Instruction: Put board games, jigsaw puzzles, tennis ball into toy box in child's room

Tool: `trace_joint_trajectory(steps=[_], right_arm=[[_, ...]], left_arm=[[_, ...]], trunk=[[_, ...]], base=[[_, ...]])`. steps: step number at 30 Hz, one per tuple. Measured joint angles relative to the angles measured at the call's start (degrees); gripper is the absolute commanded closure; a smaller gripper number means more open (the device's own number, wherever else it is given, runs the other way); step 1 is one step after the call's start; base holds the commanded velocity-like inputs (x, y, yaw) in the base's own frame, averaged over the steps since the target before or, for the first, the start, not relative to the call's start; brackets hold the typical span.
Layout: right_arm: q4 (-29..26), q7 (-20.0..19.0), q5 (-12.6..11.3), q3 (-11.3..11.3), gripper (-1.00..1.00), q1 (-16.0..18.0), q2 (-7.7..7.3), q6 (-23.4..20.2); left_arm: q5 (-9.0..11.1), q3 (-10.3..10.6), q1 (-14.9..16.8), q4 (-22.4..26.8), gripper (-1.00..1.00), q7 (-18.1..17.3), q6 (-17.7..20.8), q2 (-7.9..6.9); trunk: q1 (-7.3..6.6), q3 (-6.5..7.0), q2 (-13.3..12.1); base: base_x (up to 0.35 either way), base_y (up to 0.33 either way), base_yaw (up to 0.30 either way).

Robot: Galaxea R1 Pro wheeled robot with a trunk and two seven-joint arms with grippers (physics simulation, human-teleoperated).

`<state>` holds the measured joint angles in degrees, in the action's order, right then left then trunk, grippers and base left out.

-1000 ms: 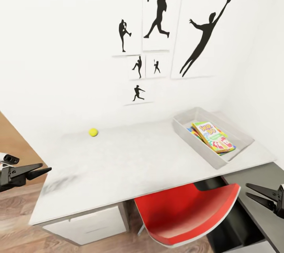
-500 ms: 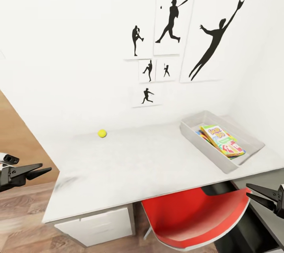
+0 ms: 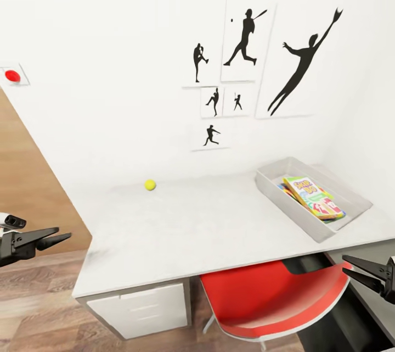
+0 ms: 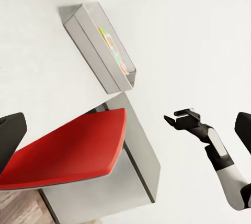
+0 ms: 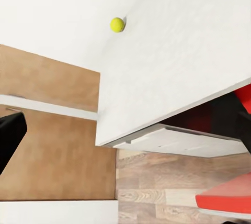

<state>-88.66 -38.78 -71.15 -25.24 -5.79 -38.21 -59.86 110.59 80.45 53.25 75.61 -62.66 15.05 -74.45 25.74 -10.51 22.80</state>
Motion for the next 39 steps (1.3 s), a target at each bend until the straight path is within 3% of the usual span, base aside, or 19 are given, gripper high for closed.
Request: trace_joint_trajectory(steps=[20, 39], right_arm=[[0.2, 0.0, 0.1, 0.0, -1.0, 0.0, 0.0, 0.0], [0.2, 0.0, 0.0, 0.0, -1.0, 0.0, 0.0, 0.0]], left_arm=[[0.1, 0.0, 0.0, -1.9, -1.0, -0.1, 0.0, 0.02], [0.1, 0.0, 0.0, -2.6, -1.0, -0.1, 0.0, 0.03]], trunk=[[0.0, 1.9, 0.0], [0.0, 3.7, 0.0]], base=[[-0.001, 0.0, 0.076], [0.0, 0.085, 0.089]])
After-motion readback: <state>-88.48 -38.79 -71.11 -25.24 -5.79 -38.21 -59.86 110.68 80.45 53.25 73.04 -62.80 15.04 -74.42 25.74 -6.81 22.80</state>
